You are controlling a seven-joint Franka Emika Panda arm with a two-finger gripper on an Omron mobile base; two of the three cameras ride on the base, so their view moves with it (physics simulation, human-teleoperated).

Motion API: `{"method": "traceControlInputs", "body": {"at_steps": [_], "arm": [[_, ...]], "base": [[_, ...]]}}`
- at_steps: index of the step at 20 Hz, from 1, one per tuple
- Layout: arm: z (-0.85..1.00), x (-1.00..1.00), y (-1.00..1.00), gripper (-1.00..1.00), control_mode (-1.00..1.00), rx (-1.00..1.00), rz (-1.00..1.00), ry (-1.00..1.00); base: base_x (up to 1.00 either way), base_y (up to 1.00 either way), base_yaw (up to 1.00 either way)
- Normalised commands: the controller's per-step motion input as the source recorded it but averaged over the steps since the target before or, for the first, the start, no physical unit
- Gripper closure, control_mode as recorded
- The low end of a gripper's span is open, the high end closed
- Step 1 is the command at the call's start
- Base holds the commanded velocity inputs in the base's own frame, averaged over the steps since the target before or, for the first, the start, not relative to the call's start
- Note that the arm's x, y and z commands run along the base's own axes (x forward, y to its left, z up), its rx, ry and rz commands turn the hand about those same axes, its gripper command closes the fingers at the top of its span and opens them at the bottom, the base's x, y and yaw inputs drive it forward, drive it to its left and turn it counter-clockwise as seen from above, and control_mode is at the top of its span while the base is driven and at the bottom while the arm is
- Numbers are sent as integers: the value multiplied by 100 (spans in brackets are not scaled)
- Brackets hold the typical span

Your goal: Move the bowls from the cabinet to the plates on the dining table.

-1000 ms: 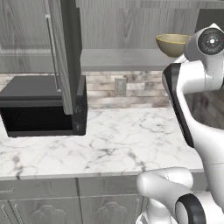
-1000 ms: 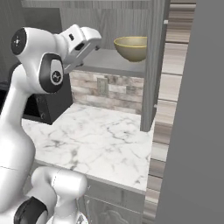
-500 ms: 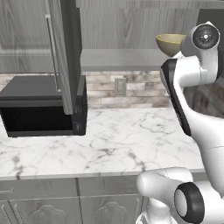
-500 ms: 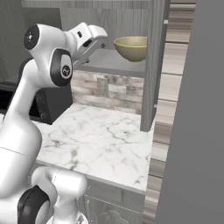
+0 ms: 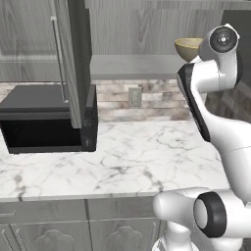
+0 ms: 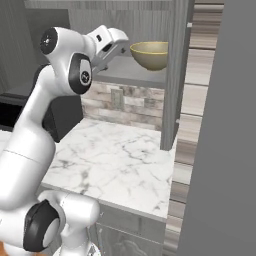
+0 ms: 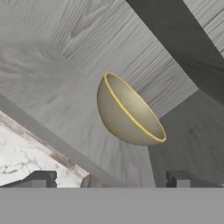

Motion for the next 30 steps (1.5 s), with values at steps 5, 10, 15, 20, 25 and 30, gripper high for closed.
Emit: {"method": "traceControlInputs", "body": {"at_steps": [5, 10, 15, 20, 25, 30], "arm": [[-2, 32, -8, -100, -100, 0, 0, 1], [0, 30, -10, -100, -100, 0, -1, 2], [0, 30, -8, -100, -100, 0, -1, 4], [-2, 30, -7, -100, -100, 0, -1, 2], [-4, 30, -8, -100, -100, 0, -1, 0], [-6, 30, -8, -100, -100, 0, 0, 0]], "base": [[0, 0, 0], [0, 0, 0], [0, 0, 0], [0, 0, 0], [0, 0, 0], [0, 0, 0]]}}
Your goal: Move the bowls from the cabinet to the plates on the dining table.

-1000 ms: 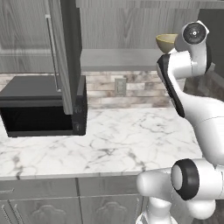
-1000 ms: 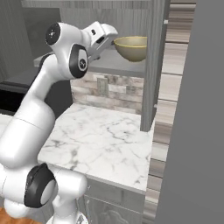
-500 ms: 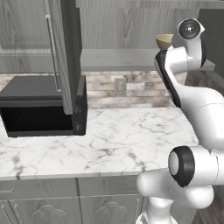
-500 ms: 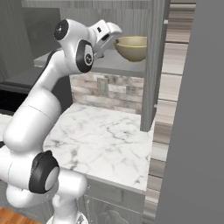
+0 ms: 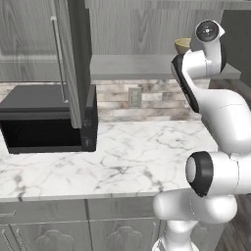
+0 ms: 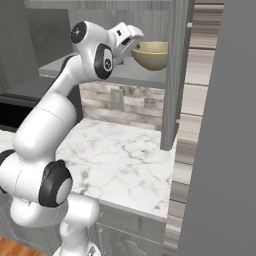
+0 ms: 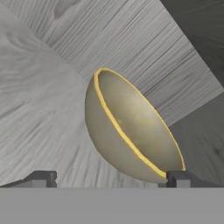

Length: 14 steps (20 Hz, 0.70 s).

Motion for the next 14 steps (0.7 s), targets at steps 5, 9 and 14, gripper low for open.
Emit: {"method": "traceControlInputs", "body": {"at_steps": [5, 9, 14], "arm": [[-7, 30, -8, -100, -100, 0, 0, 0], [-4, 30, -8, -100, -100, 0, 0, 2], [0, 33, -7, -100, -100, 0, 0, 3]], "base": [[0, 0, 0], [0, 0, 0], [0, 0, 0]]}}
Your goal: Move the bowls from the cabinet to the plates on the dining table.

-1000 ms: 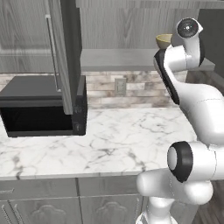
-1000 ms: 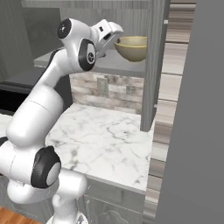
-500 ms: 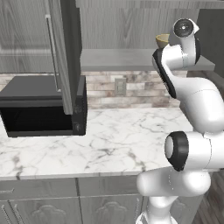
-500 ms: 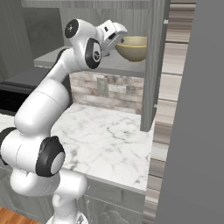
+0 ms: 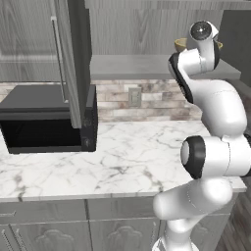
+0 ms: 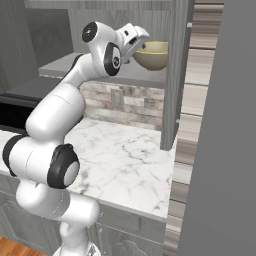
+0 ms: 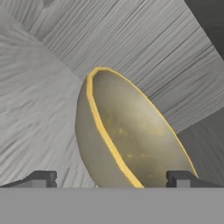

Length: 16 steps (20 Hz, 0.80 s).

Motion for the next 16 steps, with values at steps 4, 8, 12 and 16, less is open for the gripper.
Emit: {"method": "traceControlInputs", "body": {"at_steps": [4, 8, 12, 16], "arm": [[0, 32, -7, -100, -100, 0, 0, 4], [-3, 31, -7, -100, -100, 0, 0, 3], [-8, 28, -9, -100, -100, 0, 0, 1], [-16, 23, -13, -100, -100, 0, 0, 0]], "base": [[0, 0, 0], [0, 0, 0], [0, 0, 0], [0, 0, 0]]}}
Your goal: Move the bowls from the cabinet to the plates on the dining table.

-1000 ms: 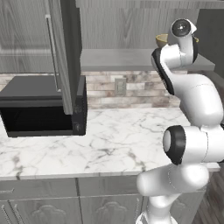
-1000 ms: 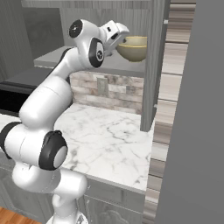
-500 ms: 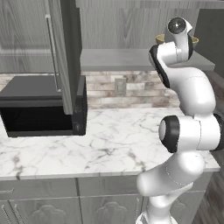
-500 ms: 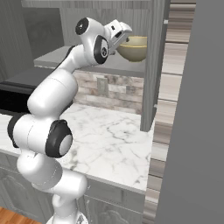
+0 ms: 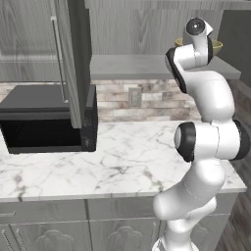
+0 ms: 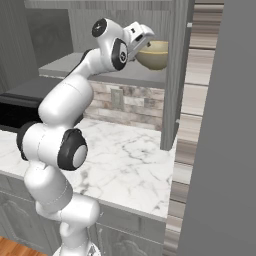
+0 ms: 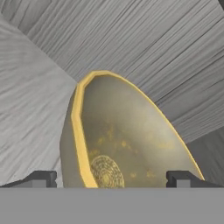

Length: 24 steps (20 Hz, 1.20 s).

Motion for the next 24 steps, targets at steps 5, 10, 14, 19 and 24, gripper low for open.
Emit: {"method": "traceControlInputs", "body": {"at_steps": [5, 10, 14, 19, 24], "arm": [[-29, 17, -17, -100, -100, 0, -1, 0], [-47, 7, -10, -100, -100, 0, 0, 0], [-72, 0, -6, -100, -100, 0, 0, 0], [-64, 0, -1, -100, -100, 0, 0, 0], [-51, 0, 0, -100, -100, 0, 0, 0]], "base": [[0, 0, 0], [0, 0, 0], [0, 0, 0], [0, 0, 0], [0, 0, 0]]}}
